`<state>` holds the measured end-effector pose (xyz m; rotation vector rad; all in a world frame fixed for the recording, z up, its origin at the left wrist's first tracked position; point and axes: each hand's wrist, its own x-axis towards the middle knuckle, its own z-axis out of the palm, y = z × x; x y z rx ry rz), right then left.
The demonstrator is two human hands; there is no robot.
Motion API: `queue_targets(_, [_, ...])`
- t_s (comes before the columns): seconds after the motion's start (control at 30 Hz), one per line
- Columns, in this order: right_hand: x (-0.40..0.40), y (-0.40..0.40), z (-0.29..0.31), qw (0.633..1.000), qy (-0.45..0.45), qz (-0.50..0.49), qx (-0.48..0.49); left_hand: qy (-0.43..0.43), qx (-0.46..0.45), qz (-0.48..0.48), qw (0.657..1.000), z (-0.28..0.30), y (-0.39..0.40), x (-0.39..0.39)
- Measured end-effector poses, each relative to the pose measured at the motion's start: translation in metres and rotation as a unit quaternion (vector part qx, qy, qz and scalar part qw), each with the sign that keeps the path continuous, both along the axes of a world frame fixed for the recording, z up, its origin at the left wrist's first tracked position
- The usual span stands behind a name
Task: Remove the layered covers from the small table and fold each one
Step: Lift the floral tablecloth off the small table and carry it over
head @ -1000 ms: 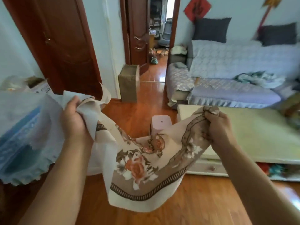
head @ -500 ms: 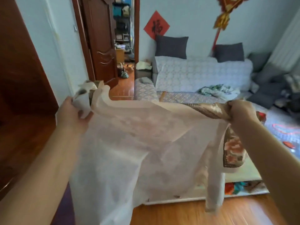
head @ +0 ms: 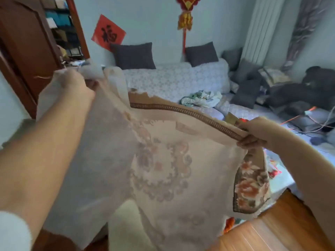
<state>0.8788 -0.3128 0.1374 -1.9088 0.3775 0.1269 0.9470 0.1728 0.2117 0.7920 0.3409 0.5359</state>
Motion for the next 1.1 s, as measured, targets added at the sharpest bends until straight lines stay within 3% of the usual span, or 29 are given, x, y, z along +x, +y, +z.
queue_targets(0.07, [0.032, -0.027, -0.002, 0.995, 0.009, 0.053, 0.083, -0.051, 0.053, -0.094, 0.993, -0.008, -0.043, 0.043])
queue_targets(0.13, [0.059, -0.051, -0.017, 0.974, 0.034, 0.138, 0.178, 0.021, 0.122, -0.151, 0.981, -0.033, -0.111, 0.065])
queue_targets(0.23, [0.100, -0.089, -0.066, 0.945, 0.096, 0.226, 0.214, 0.116, 0.222, -0.158, 0.955, -0.144, -0.205, 0.067])
queue_targets(0.33, [0.139, -0.109, -0.116, 0.938, 0.143, 0.213, 0.234, 0.254, 0.336, -0.173, 0.891, -0.279, -0.283, 0.016])
queue_targets(0.43, [0.176, -0.111, -0.157, 0.944, 0.195, 0.171, 0.202, 0.407, 0.305, -0.220, 0.832, -0.391, -0.325, -0.071])
queue_targets(0.53, [0.199, -0.105, -0.195, 0.958, 0.205, 0.174, 0.099, 0.512, 0.216, -0.194, 0.808, -0.454, -0.336, -0.145])
queue_targets(0.6, [0.205, -0.104, -0.216, 0.957, 0.196, 0.209, -0.043, 0.542, 0.175, -0.177, 0.803, -0.467, -0.336, -0.169])
queue_targets(0.63, [0.211, -0.106, -0.228, 0.933, 0.185, 0.260, -0.165, 0.550, 0.177, -0.187, 0.794, -0.464, -0.337, -0.175])
queue_targets(0.67, [0.217, -0.107, -0.237, 0.874, 0.169, 0.332, -0.312, 0.556, 0.176, -0.190, 0.790, -0.460, -0.341, -0.177])
queue_targets(0.7, [0.224, -0.107, -0.246, 0.792, 0.143, 0.388, -0.450, 0.551, 0.182, -0.195, 0.791, -0.456, -0.346, -0.176])
queue_targets(0.73, [0.232, -0.106, -0.254, 0.740, 0.115, 0.404, -0.526, 0.540, 0.190, -0.208, 0.793, -0.449, -0.352, -0.172])
queue_targets(0.77, [0.237, -0.103, -0.258, 0.737, 0.095, 0.410, -0.530, 0.527, 0.201, -0.220, 0.796, -0.441, -0.361, -0.165])
queue_targets(0.8, [0.239, -0.096, -0.256, 0.753, 0.073, 0.420, -0.501, 0.520, 0.204, -0.230, 0.797, -0.435, -0.370, -0.158])
queue_targets(0.83, [0.238, -0.088, -0.250, 0.795, 0.077, 0.435, -0.417, 0.512, 0.205, -0.245, 0.797, -0.431, -0.380, -0.151])
queue_targets(0.87, [0.235, -0.077, -0.241, 0.862, 0.111, 0.415, -0.268, 0.507, 0.197, -0.261, 0.798, -0.426, -0.390, -0.144])
queue_targets(0.9, [0.229, -0.066, -0.232, 0.906, 0.166, 0.371, -0.115, 0.500, 0.187, -0.274, 0.800, -0.421, -0.400, -0.138])
queue_targets(0.93, [0.226, -0.058, -0.227, 0.926, 0.200, 0.320, 0.006, 0.489, 0.180, -0.291, 0.803, -0.416, -0.408, -0.131])
queue_targets(1.0, [0.227, -0.042, -0.211, 0.919, 0.246, 0.251, 0.182, 0.463, 0.163, -0.304, 0.816, -0.410, -0.420, -0.115])
queue_targets(1.1, [0.229, -0.022, -0.180, 0.893, 0.276, 0.170, 0.313, 0.397, 0.143, -0.299, 0.856, -0.395, -0.429, -0.087])
